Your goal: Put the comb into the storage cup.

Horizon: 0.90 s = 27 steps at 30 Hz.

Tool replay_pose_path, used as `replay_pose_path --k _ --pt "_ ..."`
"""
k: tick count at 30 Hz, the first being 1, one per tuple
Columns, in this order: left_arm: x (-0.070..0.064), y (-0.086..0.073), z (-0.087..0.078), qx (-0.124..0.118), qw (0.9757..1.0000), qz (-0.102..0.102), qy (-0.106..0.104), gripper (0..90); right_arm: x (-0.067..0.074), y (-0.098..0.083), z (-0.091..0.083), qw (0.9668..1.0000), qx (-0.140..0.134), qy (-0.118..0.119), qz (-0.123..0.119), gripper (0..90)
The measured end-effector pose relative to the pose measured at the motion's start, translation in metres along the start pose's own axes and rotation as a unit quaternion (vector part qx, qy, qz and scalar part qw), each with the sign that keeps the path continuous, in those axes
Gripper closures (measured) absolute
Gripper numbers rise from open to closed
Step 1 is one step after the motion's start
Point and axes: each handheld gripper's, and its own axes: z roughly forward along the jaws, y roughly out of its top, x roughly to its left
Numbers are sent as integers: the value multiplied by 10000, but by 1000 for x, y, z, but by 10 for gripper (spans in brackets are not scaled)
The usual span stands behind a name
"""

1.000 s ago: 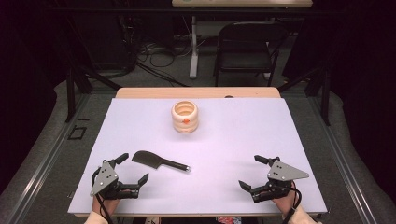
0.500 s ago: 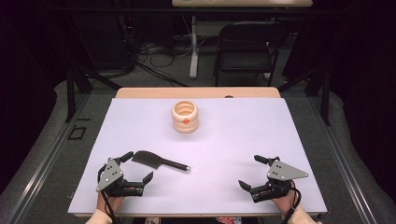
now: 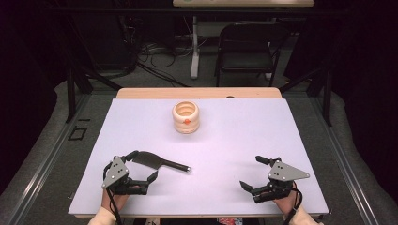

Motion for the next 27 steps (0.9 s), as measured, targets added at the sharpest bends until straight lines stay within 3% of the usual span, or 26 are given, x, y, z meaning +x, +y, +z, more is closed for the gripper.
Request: replay_pose_path --k 27 --pt "-3 5 24 63 9999 5 -137 1 0 0 0 10000 9 -8 3 0"
